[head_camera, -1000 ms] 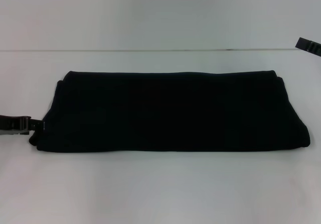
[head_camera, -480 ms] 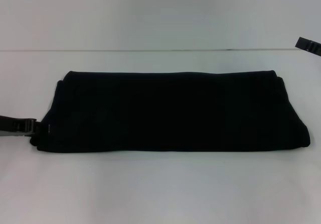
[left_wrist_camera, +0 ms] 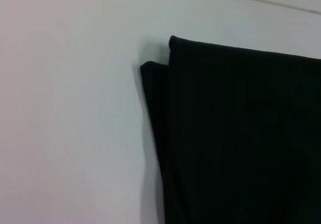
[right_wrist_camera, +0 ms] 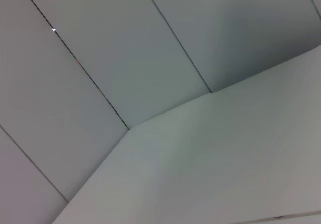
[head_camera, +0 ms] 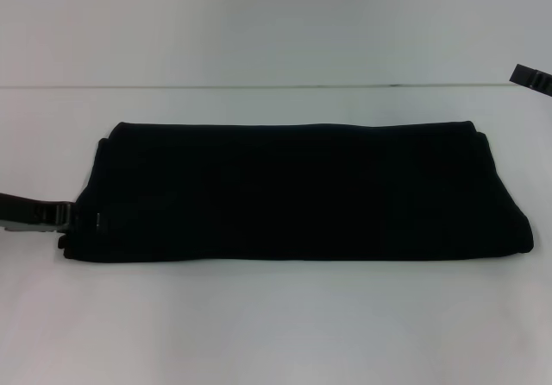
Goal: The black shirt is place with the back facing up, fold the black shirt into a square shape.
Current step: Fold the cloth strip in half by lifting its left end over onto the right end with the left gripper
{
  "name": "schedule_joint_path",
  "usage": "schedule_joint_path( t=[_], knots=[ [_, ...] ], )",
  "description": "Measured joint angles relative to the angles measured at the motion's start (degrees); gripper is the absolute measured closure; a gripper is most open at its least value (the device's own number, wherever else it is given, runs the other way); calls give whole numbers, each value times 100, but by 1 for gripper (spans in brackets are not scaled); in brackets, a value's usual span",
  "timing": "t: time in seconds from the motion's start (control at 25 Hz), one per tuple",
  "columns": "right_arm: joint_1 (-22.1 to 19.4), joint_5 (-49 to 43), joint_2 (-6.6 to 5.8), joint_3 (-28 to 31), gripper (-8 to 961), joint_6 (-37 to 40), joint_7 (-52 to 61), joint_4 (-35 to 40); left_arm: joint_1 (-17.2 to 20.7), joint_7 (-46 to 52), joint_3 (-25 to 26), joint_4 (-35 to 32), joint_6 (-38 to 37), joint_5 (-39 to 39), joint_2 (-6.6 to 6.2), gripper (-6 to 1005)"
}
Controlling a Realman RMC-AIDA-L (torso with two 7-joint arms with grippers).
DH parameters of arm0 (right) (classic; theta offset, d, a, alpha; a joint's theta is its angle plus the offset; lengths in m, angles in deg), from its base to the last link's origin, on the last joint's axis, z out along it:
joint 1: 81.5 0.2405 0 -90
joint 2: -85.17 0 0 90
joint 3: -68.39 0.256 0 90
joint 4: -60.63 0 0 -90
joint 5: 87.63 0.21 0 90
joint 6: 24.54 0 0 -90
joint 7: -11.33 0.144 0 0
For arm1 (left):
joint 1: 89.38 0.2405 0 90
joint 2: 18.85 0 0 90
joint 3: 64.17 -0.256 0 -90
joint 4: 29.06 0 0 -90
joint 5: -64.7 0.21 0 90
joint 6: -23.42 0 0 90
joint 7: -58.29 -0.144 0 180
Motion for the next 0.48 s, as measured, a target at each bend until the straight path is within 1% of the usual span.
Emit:
schedule_joint_path(
  t=[0.32, 0.48],
  knots=[
    [-12, 0, -1, 0, 220, -11, -7, -8, -82, -91, -17, 8, -178, -160, 1, 368],
    [-11, 0, -1, 0, 220, -25, -19, -9, -108, -93, -51, 14, -198, -173, 28, 368]
  ],
)
